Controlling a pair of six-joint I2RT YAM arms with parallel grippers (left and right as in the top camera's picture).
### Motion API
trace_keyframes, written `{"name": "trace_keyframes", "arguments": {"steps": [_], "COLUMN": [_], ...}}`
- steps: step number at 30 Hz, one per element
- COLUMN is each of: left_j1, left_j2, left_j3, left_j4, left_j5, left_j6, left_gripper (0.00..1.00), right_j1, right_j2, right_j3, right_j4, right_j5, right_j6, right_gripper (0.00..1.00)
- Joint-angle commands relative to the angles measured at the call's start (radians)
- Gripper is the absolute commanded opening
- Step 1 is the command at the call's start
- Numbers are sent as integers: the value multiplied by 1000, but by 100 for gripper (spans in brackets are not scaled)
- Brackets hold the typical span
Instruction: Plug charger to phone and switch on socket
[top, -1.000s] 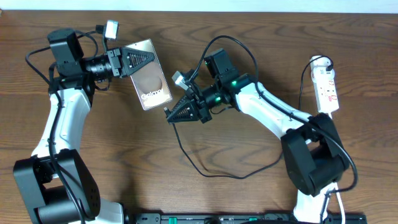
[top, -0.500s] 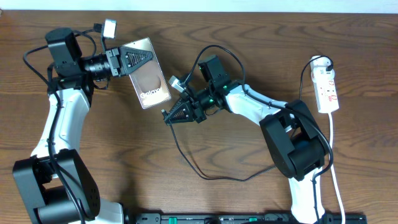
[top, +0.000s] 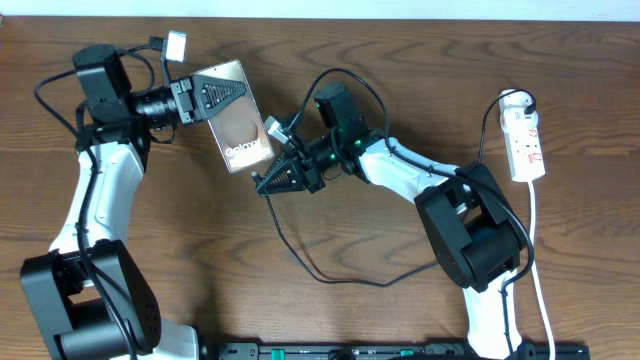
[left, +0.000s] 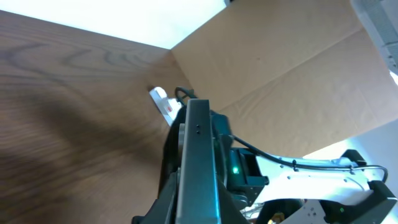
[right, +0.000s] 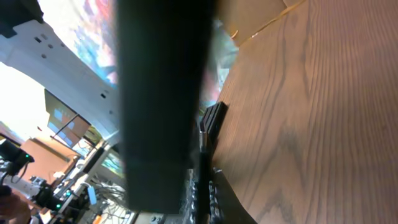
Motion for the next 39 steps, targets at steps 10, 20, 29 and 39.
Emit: {"name": "trace_keyframes", "arguments": {"steps": [10,20,29,39], "left_j1": [43,43,43,43], "left_j2": [-9,-9,-9,-9], "left_j3": [7,7,7,7], "left_j4": [6,-2,-2,-2], "left_j5": [-7,-6,-6,-6], "left_j6": [-42,-42,-42,-42], "left_gripper": [8,7,8,7], "right_j1": [7,15,15,15], "right_j2": [-13,-14,-13,-14], "right_j3": [6,6,6,6], "right_j4": [101,174,199,304], "right_j5": [-22,-22,-21,-21], "right_j6": [142,199,213,307], "right_gripper": [1,1,1,1]}}
